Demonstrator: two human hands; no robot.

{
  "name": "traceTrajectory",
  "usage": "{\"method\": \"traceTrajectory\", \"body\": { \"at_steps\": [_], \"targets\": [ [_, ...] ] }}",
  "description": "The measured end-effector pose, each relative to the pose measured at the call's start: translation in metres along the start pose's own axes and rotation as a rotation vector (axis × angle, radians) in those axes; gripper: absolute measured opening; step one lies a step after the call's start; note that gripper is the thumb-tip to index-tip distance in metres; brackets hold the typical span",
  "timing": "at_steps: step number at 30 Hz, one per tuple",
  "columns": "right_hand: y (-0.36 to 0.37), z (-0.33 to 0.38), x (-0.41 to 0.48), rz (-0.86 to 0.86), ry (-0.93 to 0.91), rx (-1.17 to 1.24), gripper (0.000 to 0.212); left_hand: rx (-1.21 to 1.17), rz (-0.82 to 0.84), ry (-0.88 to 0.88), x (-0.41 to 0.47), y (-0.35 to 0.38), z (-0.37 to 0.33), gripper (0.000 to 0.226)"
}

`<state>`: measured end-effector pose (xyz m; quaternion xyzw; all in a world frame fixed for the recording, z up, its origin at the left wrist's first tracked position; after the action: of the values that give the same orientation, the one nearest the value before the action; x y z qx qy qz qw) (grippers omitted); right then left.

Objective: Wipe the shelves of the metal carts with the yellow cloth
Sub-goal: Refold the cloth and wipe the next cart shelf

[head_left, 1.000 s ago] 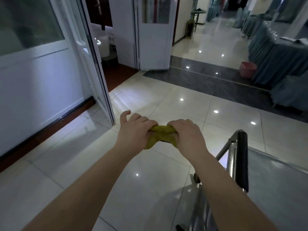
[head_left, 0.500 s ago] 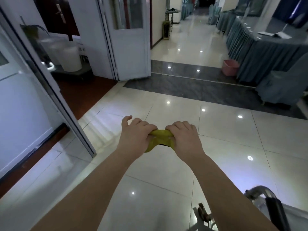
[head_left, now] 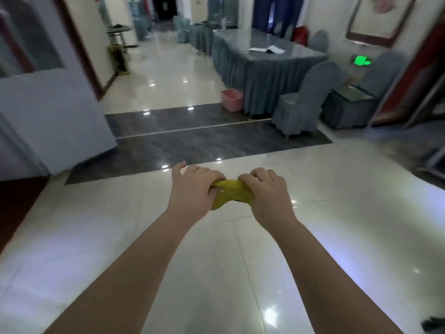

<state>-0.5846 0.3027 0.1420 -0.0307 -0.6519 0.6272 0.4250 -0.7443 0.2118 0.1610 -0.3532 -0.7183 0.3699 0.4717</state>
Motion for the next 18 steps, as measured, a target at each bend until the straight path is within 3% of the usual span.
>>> {"method": "traceTrajectory", "body": {
  "at_steps": [9, 18],
  "targets": [
    [-0.001, -0.195, 0.117, -0.076, 0.383, -0.232, 0.042, -0.202, 0.093, 0.375, 0.260, 0.118, -0.085, 0.017],
    [-0.021, -0.381, 0.148, -0.109, 0.710, -0.328, 0.050, -0.357, 0.208, 0.605, 0.415, 0.230, -0.225, 0.015]
  ]
}}
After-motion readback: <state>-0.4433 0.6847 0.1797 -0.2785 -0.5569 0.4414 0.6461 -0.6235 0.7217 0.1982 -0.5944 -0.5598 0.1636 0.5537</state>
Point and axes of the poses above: each hand's wrist, its own x-axis towards the middle knuckle, its own y-axis out of the palm, z = x × y, the point moved 1 cm from there along x, towards the middle knuckle, and after that the axes turned 6 degrees about -x, right-handed, at the moved point
